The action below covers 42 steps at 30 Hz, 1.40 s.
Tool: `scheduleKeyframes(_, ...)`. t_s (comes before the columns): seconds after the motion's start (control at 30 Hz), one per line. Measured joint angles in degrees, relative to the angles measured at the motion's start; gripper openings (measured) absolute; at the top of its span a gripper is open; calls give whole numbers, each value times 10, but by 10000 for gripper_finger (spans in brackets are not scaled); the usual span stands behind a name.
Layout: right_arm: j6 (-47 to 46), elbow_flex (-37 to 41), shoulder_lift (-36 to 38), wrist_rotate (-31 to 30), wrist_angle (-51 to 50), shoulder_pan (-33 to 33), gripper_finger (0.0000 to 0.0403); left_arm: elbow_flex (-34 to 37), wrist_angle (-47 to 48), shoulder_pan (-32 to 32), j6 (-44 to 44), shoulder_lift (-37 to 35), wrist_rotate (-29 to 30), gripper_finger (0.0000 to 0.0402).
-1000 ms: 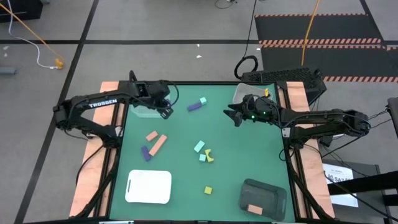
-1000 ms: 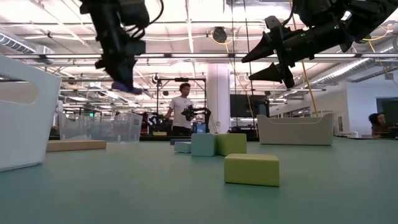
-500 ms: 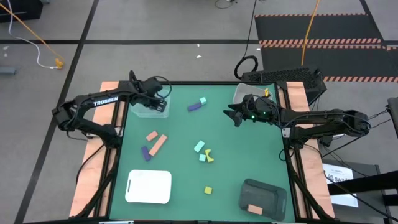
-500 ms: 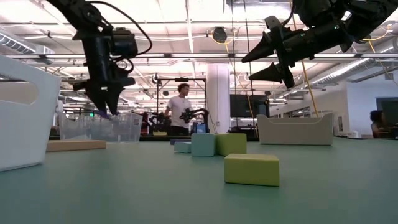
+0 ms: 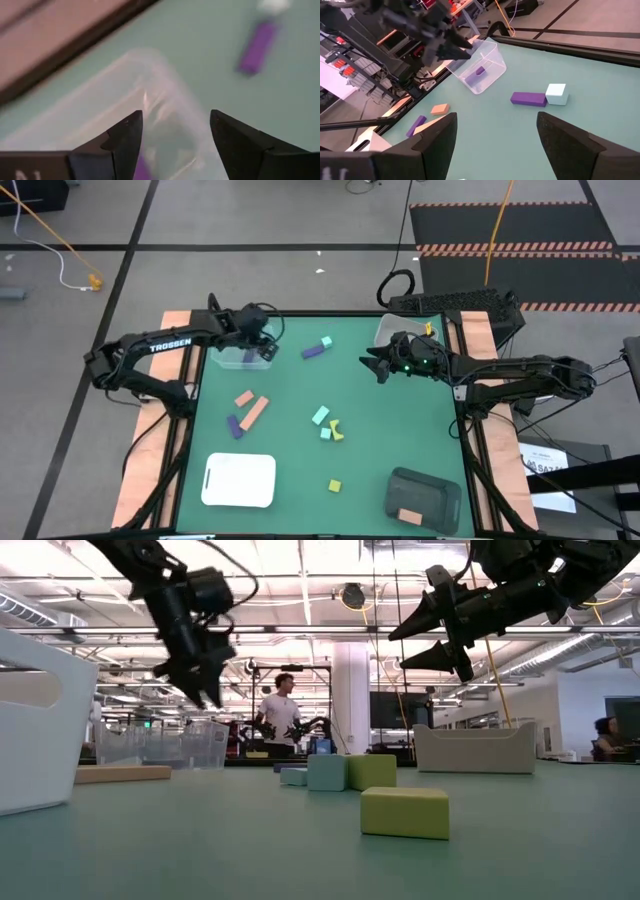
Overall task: Sort & place blocks by color
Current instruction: Put the top violet block into the transparent bin
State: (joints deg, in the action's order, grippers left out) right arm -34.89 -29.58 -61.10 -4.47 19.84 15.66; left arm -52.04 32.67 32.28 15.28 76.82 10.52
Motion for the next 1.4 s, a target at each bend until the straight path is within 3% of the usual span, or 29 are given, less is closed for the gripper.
scheduleKeyframes(0.37, 0, 0, 0, 0, 0, 0, 263, -17, -236, -136, -239, 24, -2, 234)
scheduleKeyframes(0.67, 0, 0, 0, 0, 1, 0, 263, -16, -301, -140, -206, 141, 0, 234)
scheduleKeyframes(0.87, 0, 0, 0, 0, 1, 0, 263, -16, -343, -135, -251, 216, 1, 234)
scheduleKeyframes(1.4, 0, 0, 0, 0, 1, 0, 263, -16, -409, -83, -235, 319, 11, 234)
